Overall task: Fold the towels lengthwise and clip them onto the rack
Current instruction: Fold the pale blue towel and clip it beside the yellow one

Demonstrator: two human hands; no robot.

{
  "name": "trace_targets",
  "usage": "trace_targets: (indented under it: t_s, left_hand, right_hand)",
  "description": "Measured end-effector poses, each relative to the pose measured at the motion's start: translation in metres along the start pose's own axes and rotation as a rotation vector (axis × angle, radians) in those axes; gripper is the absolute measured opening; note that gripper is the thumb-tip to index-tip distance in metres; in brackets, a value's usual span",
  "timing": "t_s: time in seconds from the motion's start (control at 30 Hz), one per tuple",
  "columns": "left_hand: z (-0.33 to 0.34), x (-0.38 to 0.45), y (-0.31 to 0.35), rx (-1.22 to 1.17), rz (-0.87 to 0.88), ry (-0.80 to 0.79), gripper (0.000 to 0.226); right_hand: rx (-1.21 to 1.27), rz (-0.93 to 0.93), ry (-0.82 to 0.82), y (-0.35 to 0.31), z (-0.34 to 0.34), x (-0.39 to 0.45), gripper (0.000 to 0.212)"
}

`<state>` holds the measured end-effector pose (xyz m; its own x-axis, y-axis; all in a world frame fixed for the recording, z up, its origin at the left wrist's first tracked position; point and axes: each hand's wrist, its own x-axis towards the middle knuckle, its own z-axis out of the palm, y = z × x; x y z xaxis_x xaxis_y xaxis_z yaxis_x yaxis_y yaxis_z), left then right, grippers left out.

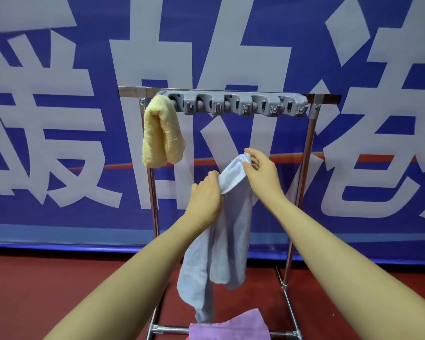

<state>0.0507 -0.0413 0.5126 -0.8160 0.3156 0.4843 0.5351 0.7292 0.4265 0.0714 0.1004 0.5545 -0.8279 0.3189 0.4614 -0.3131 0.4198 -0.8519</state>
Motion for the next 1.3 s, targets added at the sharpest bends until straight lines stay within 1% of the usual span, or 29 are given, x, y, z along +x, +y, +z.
trace_targets:
  t_s: [0.1,0.23,0.3,0.37,0.4,0.47,0.53,0.6,0.63,0.67,0.7,0.73,0.77,0.83,0.9,0.97,1.0,1.03,1.07,1.13,1.17,1.3]
  left_hand:
    - [-0.004,0.0,-0.002,0.188,0.075,0.041,0.01]
    - [-0.016,0.013,0.004,0.109,-0.013,0.082,0.016]
    - [-0.025,0.018,0.01,0.1,-0.032,0.089,0.019]
    - [-0.032,0.022,0.014,0.103,-0.043,0.105,0.022]
    - [-0.035,0.023,0.016,0.11,-0.045,0.108,0.023]
    - [-0.039,0.025,0.018,0.136,-0.048,0.107,0.023]
    - [-0.042,0.026,0.019,0.132,-0.059,0.119,0.022]
    - [-0.046,0.026,0.018,0.118,-0.075,0.13,0.021]
    - [-0.048,0.026,0.017,0.117,-0.087,0.135,0.021]
    - [-0.049,0.026,0.015,0.115,-0.102,0.138,0.021]
    - [-0.051,0.025,0.012,0.105,-0.117,0.142,0.021]
    - [-0.052,0.024,0.009,0.088,-0.134,0.14,0.022]
    - [-0.053,0.022,0.006,0.072,-0.151,0.132,0.022]
    - [-0.052,0.019,-0.003,0.06,-0.195,0.089,0.024]
    - [-0.05,0.015,-0.014,0.075,-0.239,0.046,0.026]
    - [-0.046,0.012,-0.024,0.055,-0.287,0.028,0.02]
    - [-0.044,0.01,-0.027,0.008,-0.312,0.037,0.014]
    - [-0.042,0.007,-0.028,-0.074,-0.339,0.05,0.015]
    - [-0.041,0.005,-0.028,-0.178,-0.351,0.065,0.02]
    - [-0.04,0.002,-0.025,-0.355,-0.327,0.067,0.026]
    - [-0.041,0.001,-0.021,-0.398,-0.307,0.049,0.026]
    - [-0.035,0.002,-0.007,-0.414,-0.212,-0.055,0.032]
  right_hand:
    - [-0.025,-0.001,-0.021,-0.001,0.001,-0.001,0.039]
    - [-0.03,0.009,-0.072,0.005,0.007,-0.009,0.04]
    - [-0.083,-0.008,-0.077,0.012,0.008,-0.017,0.029]
    - [-0.141,-0.022,-0.083,0.02,0.008,-0.026,0.01]
    - [-0.159,-0.018,-0.115,0.023,0.008,-0.03,0.008]
    - [-0.193,0.014,-0.237,0.032,0.013,-0.037,0.014]
    - [-0.299,0.035,-0.353,0.04,0.02,-0.041,0.014]
    - [-0.451,0.02,-0.42,0.044,0.026,-0.045,0.017]
    - [-0.496,0.01,-0.439,0.044,0.028,-0.047,0.021]
    - [-0.52,-0.009,-0.441,0.044,0.028,-0.048,0.031]
    - [-0.541,-0.033,-0.424,0.042,0.028,-0.048,0.04]
    - [-0.561,-0.058,-0.399,0.042,0.027,-0.048,0.044]
    - [-0.582,-0.077,-0.37,0.042,0.025,-0.046,0.043]
    - [-0.577,-0.078,-0.301,0.046,0.022,-0.041,0.032]
    - [-0.447,-0.02,-0.216,0.043,0.017,-0.037,0.025]
    - [-0.291,0.026,-0.128,0.036,0.014,-0.036,0.025]
    - [-0.241,0.037,-0.098,0.031,0.013,-0.035,0.025]
    - [-0.219,0.042,-0.072,0.026,0.012,-0.033,0.026]
    - [-0.226,0.034,-0.047,0.021,0.01,-0.032,0.026]
    - [-0.274,-0.004,-0.015,0.015,0.009,-0.029,0.027]
    - [-0.291,-0.023,-0.014,0.014,0.009,-0.028,0.027]
    - [-0.362,-0.156,-0.059,0.013,0.012,-0.021,0.025]
